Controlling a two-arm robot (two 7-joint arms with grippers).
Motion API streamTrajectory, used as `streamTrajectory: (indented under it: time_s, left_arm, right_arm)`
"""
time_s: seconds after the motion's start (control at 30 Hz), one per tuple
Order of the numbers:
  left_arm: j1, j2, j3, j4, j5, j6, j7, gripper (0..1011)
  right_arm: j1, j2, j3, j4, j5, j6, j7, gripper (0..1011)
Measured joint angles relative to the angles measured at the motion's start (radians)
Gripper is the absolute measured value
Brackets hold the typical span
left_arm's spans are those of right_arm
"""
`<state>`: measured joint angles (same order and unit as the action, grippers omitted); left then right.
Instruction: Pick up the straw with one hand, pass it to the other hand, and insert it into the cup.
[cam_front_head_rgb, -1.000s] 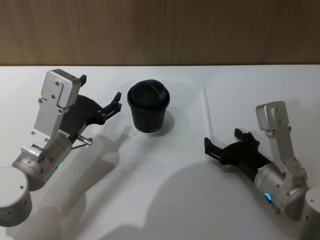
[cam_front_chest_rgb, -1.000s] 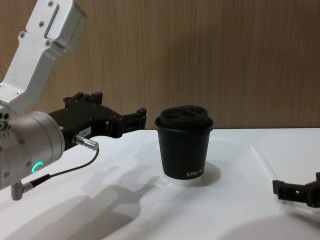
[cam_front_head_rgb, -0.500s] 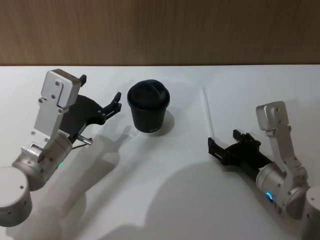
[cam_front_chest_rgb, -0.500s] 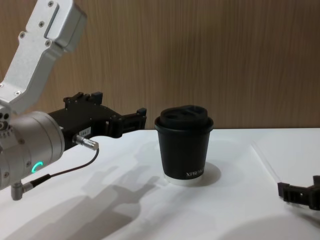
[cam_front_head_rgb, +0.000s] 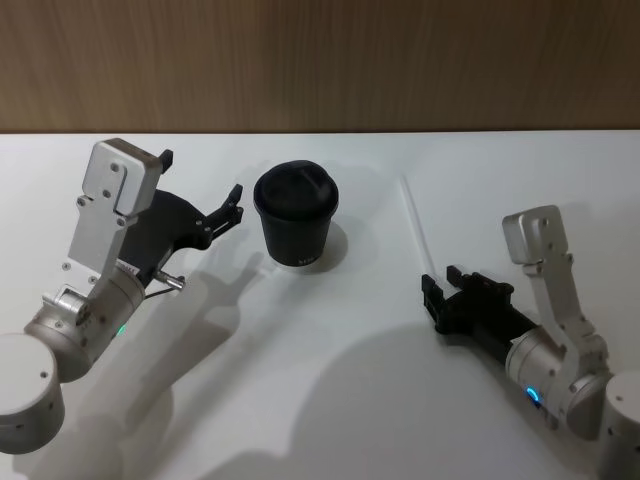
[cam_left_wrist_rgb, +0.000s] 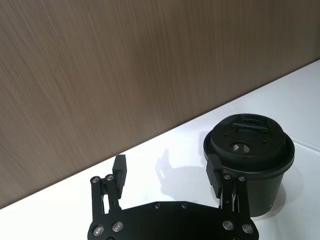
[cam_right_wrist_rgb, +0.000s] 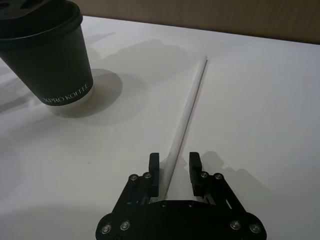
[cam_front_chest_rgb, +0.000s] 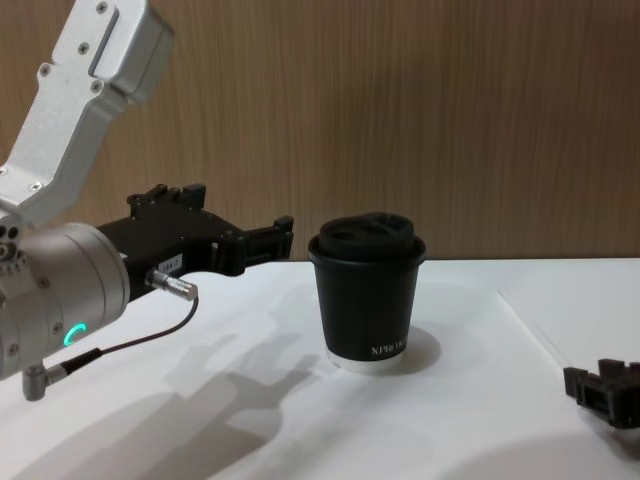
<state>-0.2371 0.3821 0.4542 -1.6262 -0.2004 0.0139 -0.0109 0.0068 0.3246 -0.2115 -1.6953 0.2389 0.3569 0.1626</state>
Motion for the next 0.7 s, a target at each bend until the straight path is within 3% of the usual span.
streamTrajectory:
  time_s: [0.07,0.43,0.7]
  left_arm:
    - [0.0,0.0,0.0,0.0,0.0,0.0,0.0,1003]
    - [0.0,0.0,0.0,0.0,0.0,0.0,0.0,1003]
    - [0.0,0.0,0.0,0.0,0.0,0.0,0.0,1003]
  right_arm:
    - [0.001,-0.002,-0.003,0.001,-0.002,0.001,0.005,310]
    - [0.003,-0.012,-0.014,0.008,-0.009,0.003,0.021,100]
    - [0.002,-0.02,-0.017,0.011,-0.018,0.002,0.027,41]
